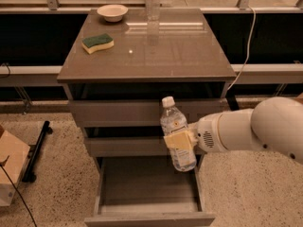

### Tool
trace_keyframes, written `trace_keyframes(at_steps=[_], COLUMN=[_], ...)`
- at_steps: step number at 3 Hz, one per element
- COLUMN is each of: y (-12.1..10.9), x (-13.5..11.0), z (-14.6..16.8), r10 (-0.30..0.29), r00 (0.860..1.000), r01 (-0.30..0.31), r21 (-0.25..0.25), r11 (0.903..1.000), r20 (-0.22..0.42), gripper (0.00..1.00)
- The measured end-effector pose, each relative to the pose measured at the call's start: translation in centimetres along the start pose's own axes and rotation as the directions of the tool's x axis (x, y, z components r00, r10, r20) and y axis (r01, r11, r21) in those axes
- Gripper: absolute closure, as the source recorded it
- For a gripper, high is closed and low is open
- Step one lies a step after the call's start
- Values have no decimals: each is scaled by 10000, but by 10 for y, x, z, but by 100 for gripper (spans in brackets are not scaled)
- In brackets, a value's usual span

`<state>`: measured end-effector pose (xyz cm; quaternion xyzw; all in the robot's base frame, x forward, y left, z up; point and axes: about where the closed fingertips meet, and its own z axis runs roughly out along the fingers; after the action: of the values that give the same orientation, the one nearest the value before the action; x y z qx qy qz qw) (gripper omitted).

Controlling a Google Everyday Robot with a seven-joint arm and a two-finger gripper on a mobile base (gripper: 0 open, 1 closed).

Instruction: Pick blue plastic bottle from bottom drawer and place on counter

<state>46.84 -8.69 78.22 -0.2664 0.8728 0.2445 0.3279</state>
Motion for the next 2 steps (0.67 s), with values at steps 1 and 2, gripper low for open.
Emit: trace_keyframes(at_steps=[1,2], y=[9,16], x=[-48,-108], z=[-34,-62], r10=[-975,-1807], r00=[9952,9834], r01=[974,1802], r21=[110,258], r11=[9952,9833], r20=[36,155], gripper=[100,100])
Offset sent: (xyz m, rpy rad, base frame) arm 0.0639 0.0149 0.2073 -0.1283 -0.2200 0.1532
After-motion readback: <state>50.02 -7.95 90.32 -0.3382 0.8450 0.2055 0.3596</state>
